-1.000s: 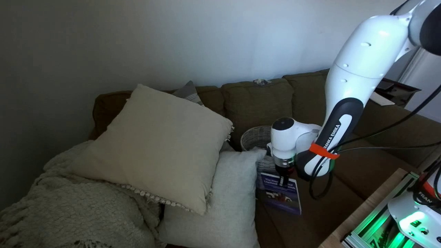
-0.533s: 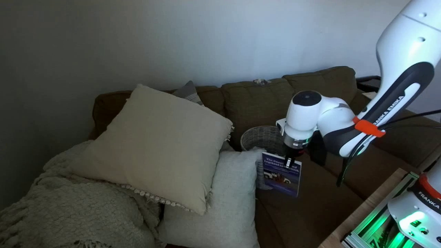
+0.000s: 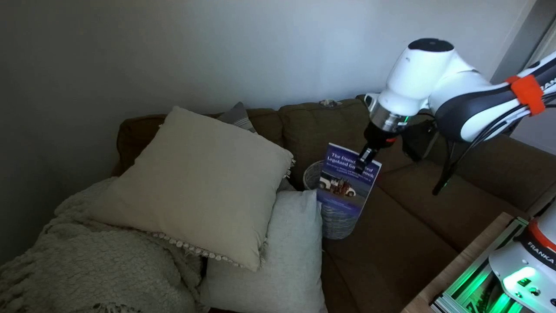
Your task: Put the blue book in the basket.
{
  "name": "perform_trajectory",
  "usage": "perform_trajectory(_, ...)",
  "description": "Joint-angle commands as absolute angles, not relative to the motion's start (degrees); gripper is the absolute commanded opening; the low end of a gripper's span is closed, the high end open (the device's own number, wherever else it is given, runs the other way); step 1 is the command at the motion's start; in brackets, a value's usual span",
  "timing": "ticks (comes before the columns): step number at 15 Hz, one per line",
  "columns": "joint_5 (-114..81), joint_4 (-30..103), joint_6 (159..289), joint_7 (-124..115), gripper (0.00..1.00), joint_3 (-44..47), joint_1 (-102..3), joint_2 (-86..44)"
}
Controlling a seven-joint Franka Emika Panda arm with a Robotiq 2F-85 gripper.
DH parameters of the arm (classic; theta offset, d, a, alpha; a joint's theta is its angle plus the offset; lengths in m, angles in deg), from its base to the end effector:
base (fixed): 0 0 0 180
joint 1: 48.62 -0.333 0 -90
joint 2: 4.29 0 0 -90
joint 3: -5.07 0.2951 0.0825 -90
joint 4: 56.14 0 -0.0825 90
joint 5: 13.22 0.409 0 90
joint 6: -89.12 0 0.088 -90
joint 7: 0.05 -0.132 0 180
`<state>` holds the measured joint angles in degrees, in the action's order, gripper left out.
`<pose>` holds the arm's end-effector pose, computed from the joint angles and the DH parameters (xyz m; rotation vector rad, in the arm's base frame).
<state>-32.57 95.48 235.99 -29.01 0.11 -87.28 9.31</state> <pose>0.3752 0.2536 0.2731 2.9969 0.5343 0.3491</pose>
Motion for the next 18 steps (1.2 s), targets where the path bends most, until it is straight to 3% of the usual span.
perform_trajectory(1, -26.17, 97.47, 230.76, -29.12, 0.03, 9.97, -74.93, 23.61)
perform_trajectory(4, -24.61, 95.10, 229.39, -28.51, 0.03, 13.41, -63.93, 27.84)
perform_trajectory(5, -22.14, 94.86, 230.52, -26.28, 0.03, 15.59, -65.51, 24.74)
perform_trajectory(6, -21.88, 94.73, 230.42, -25.30, 0.10, 16.09, -63.35, 26.24)
perform_trajectory(7, -21.37, 94.74, 230.35, -24.54, 0.10, 16.67, -62.55, 26.46)
perform_trajectory(8, -21.11, 94.76, 230.32, -24.61, 0.03, 17.32, -62.51, 26.06)
perform_trajectory(13, -22.15, 92.16, 229.38, -23.30, 0.03, 16.58, -55.36, 22.47)
perform_trajectory(18, -17.22, 86.35, 229.37, -16.22, 0.03, 13.28, -52.89, 9.92)
